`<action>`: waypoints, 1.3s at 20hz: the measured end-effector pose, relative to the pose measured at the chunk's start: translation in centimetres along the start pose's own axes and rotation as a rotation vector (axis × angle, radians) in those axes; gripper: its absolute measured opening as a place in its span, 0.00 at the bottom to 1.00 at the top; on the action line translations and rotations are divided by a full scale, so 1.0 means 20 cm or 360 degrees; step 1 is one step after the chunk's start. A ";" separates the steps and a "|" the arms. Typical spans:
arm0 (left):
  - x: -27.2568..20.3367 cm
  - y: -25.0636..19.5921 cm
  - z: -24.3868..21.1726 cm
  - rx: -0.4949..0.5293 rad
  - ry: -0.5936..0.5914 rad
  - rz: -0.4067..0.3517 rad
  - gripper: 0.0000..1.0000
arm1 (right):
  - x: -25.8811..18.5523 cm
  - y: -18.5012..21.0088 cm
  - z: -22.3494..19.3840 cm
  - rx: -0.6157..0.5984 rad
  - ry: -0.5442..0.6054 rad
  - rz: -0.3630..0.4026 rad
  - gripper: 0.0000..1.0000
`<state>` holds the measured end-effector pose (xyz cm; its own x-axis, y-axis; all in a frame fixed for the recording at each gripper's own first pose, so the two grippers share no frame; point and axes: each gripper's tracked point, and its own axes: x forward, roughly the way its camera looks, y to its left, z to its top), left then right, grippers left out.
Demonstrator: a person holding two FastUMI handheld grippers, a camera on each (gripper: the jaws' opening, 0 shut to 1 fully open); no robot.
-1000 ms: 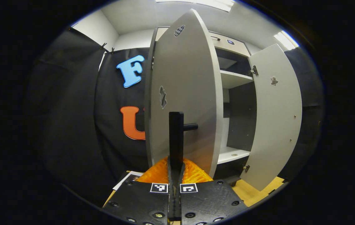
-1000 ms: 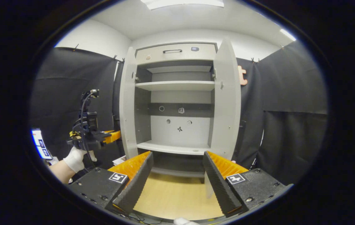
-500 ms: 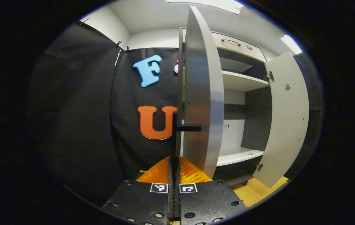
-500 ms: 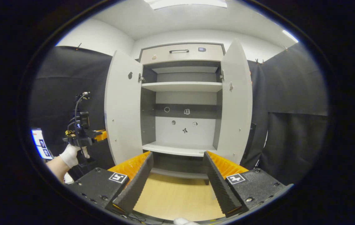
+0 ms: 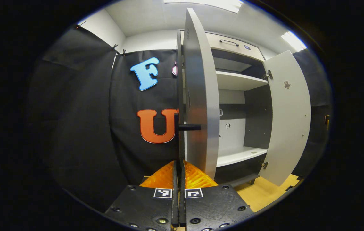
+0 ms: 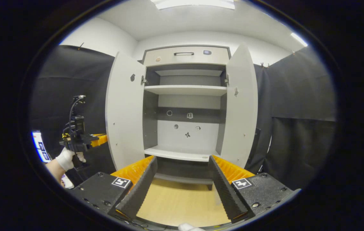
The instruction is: Open the right door of the double-door shoe cabinet with the right hand, and open the left door with the left hand.
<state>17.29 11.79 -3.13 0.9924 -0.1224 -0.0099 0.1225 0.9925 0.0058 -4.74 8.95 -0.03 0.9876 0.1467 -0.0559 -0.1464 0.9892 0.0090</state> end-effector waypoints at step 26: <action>-0.83 -0.39 0.35 0.0049 -0.0052 0.0164 0.97 | -0.16 -0.38 0.16 0.0072 -0.0137 -0.0209 0.99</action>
<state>-0.15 6.06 4.08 0.9995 -0.0207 0.0248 0.0198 0.9992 0.0359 -6.59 0.87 3.19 0.9996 0.0137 0.0262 -0.0151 0.9985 0.0525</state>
